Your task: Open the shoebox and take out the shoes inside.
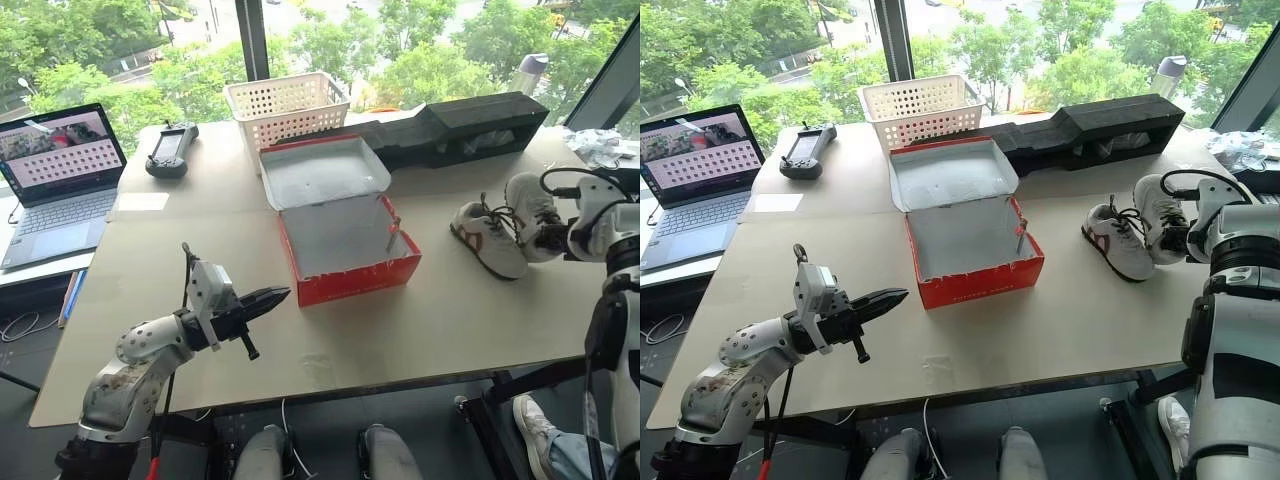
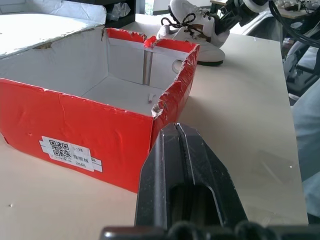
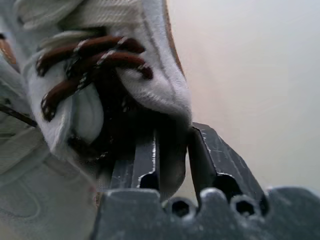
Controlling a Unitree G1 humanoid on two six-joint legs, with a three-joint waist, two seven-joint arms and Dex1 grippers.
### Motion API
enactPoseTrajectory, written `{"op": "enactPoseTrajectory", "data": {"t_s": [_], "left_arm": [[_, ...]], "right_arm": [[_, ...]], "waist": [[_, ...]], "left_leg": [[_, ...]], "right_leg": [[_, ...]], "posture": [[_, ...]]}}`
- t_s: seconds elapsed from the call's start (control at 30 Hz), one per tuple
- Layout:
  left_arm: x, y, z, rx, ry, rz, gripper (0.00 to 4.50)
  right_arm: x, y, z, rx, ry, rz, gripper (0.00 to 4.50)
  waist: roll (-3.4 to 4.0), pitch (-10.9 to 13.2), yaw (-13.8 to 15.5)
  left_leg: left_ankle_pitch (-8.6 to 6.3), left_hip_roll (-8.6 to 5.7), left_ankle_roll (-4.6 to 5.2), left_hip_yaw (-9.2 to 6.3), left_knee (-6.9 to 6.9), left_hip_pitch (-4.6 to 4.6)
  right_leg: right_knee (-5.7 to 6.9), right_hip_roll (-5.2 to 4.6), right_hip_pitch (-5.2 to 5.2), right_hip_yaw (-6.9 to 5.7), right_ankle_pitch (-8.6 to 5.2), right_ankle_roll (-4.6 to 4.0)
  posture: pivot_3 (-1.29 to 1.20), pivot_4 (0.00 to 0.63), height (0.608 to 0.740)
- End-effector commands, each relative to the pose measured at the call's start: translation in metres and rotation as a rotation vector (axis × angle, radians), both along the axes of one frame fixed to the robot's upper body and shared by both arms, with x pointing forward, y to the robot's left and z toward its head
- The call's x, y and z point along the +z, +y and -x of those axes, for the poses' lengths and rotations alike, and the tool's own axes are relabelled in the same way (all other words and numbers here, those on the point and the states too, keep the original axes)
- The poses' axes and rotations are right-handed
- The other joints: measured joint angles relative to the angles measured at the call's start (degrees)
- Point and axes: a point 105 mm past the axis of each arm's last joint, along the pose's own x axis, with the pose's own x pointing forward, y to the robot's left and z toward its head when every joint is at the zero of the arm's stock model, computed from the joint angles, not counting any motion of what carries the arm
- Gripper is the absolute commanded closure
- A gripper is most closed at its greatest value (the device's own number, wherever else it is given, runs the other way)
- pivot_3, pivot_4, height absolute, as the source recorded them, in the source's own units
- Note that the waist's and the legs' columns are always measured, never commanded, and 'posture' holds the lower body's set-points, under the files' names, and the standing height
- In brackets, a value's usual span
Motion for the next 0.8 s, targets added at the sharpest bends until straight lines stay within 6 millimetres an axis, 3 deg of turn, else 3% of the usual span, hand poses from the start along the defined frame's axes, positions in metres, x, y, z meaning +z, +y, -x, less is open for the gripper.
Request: {"op": "enactPoseTrajectory", "data": {"t_s": [0.03, 0.33, 0.7, 0.8], "left_arm": [[0.009, -0.004, 0.004, -0.016, -0.036, 0.001, 4.5], [0.009, -0.005, 0.004, -0.016, -0.036, 0.003, 4.5], [0.01, -0.005, 0.002, -0.009, -0.039, 0.001, 4.5], [0.011, -0.004, 0.001, -0.002, -0.043, 0.002, 4.5]], "right_arm": [[0.02, -0.001, -0.008, -0.002, -0.089, 0.04, 1.83], [0.038, 0.001, -0.018, 0.002, -0.168, 0.11, 1.83], [0.102, -0.017, -0.015, -0.049, -0.326, 0.323, 1.83], [0.118, -0.003, -0.021, 0.051, -0.392, 0.326, 1.83]], "waist": [[0.0, 0.0, 0.0], [0.0, 0.0, 0.0], [0.0, 0.0, 0.0], [0.01, 0.0, 0.0]], "left_leg": [[0.0, 0.01, 0.0, 0.0, 0.0, 0.0], [0.0, 0.0, 0.0, 0.0, 0.01, 0.01], [0.0, 0.0, -0.01, 0.0, 0.01, 0.01], [-0.01, 0.01, -0.01, 0.0, 0.01, 0.01]], "right_leg": [[0.0, 0.01, 0.01, 0.0, 0.0, 0.0], [0.01, 0.02, 0.01, 0.01, 0.0, 0.01], [0.02, 0.01, -0.01, 0.03, 0.0, 0.01], [0.02, 0.01, -0.01, 0.03, 0.0, 0.01]], "posture": [[0.0, 0.15, 0.733], [0.0, 0.15, 0.733], [0.0, 0.15, 0.733], [0.0, 0.15, 0.733]]}}
